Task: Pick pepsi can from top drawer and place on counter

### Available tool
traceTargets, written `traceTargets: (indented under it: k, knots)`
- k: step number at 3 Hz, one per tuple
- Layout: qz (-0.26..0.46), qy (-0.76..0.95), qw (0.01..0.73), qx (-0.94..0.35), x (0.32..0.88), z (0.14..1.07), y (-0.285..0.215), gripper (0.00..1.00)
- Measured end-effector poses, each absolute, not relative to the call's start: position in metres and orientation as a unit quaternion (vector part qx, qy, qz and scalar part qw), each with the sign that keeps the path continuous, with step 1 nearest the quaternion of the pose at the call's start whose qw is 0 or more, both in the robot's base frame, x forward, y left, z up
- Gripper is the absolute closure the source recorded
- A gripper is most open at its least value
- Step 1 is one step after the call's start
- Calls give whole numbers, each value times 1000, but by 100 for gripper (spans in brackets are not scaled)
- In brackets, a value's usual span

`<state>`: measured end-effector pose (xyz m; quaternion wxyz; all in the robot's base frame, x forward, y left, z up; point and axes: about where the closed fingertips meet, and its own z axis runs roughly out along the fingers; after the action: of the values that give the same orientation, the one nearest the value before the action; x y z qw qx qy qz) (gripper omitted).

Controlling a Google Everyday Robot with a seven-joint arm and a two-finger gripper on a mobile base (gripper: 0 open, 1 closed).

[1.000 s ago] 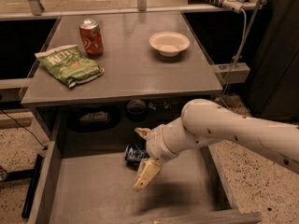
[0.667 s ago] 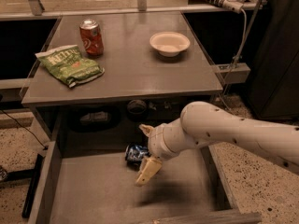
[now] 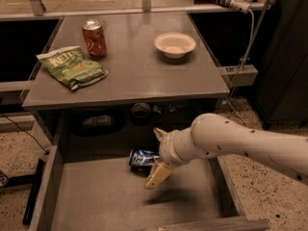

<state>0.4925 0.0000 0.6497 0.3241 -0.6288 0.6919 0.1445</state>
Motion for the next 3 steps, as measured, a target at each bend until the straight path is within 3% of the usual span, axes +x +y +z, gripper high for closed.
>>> traceTargets:
  k: [2,3]
  knots:
    - [156,706,308,-619,487,620,-4,0]
    - [156,706,308,-619,486,620,-4,19]
